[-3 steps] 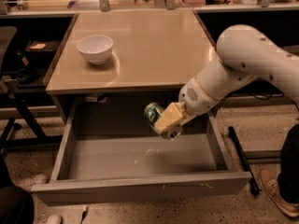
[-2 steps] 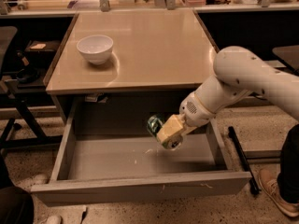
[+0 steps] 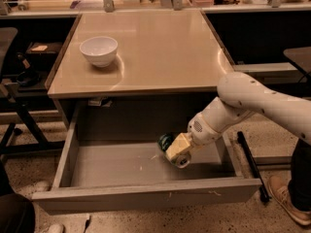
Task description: Place green can into top drawer
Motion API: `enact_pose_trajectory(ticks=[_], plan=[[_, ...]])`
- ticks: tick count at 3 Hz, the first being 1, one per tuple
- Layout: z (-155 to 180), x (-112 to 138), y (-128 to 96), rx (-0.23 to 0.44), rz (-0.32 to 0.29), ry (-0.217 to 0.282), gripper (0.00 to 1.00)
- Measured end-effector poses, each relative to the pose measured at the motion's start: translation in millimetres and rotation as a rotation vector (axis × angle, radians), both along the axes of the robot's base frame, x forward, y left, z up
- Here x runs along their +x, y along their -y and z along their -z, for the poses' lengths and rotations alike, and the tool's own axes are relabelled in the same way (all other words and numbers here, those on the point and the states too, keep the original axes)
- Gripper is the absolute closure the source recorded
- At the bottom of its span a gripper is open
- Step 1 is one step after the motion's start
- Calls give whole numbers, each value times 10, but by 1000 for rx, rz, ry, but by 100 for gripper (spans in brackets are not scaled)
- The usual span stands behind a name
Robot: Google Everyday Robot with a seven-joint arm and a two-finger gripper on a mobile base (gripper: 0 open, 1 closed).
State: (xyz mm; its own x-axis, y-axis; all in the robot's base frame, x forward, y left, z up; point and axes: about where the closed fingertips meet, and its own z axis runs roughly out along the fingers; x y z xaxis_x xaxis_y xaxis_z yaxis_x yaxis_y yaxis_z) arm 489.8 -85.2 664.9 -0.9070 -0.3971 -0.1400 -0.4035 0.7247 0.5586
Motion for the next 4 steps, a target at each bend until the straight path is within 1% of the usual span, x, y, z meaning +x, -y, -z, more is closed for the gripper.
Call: enact_pose_trajectory(ticks=[1, 2, 4], plan=[[222, 3, -12, -7, 25, -24, 100], [227, 4, -14, -7, 26, -24, 82], [228, 4, -14, -7, 26, -24, 36]])
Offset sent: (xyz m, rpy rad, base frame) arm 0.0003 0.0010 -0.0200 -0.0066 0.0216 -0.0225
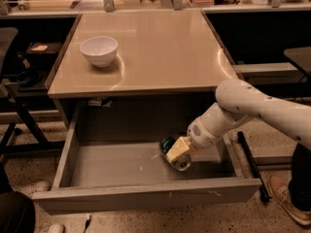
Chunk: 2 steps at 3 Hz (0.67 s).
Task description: Place green can into top drawer
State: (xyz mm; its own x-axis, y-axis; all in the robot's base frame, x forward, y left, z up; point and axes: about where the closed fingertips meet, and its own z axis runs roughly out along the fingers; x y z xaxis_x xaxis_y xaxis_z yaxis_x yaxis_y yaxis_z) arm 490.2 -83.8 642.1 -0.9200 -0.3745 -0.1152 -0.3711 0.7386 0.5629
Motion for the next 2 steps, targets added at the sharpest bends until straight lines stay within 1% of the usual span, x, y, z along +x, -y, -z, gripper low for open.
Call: enact_pose_trajectory(ticks=[1, 2], plan=[[0, 0, 0, 0, 0, 0, 13], [1, 0, -1, 0, 0, 0, 0]])
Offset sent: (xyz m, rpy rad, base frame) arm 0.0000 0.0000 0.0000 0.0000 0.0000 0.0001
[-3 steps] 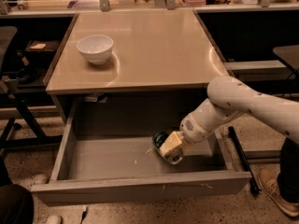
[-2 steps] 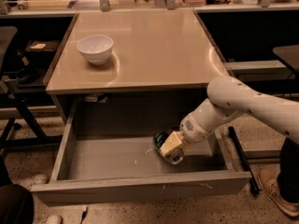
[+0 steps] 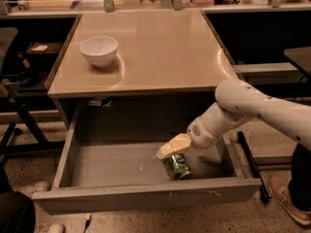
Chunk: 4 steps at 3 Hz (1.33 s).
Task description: Place green can into top drawer
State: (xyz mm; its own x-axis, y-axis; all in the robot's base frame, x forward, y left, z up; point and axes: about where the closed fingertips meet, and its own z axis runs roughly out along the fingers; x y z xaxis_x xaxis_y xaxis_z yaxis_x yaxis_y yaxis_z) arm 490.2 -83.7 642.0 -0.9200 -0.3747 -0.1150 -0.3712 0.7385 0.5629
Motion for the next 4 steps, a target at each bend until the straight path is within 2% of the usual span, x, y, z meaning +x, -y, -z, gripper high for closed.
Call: enact_pose_trajectory(ticks=[1, 2, 3, 4], plan=[[0, 0, 0, 0, 0, 0, 0], [-172, 7, -6, -19, 1, 29, 0], [-650, -14, 25, -112, 32, 80, 0], [-1412, -119, 223, -258, 135, 166, 0]])
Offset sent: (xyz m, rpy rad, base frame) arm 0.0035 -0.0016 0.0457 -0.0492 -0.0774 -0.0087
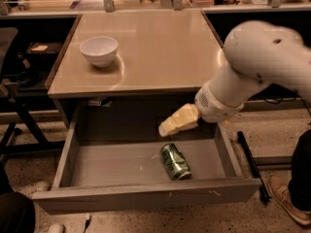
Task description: Place green can into top drawer
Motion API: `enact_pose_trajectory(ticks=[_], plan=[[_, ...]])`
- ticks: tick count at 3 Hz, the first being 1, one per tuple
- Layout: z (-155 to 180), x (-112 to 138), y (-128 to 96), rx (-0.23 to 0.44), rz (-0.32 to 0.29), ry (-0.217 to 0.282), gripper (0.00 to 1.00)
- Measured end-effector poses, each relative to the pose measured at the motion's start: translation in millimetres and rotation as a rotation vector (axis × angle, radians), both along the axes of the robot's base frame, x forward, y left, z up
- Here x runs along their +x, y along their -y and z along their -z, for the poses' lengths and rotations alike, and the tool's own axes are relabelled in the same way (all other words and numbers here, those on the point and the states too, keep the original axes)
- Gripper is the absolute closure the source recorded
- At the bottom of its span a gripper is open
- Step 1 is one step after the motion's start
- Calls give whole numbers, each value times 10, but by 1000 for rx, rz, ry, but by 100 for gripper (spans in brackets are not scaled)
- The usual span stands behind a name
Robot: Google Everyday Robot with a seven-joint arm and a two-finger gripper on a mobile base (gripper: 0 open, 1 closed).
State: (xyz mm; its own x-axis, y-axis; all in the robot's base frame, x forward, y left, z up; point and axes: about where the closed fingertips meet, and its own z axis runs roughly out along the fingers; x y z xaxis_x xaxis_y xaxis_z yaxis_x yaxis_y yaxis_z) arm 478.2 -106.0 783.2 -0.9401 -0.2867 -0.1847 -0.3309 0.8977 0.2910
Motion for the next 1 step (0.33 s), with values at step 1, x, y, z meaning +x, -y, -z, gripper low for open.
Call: enact_pose_trajectory(ticks=[1], plan=[[-382, -104, 5, -26, 44, 61, 0]])
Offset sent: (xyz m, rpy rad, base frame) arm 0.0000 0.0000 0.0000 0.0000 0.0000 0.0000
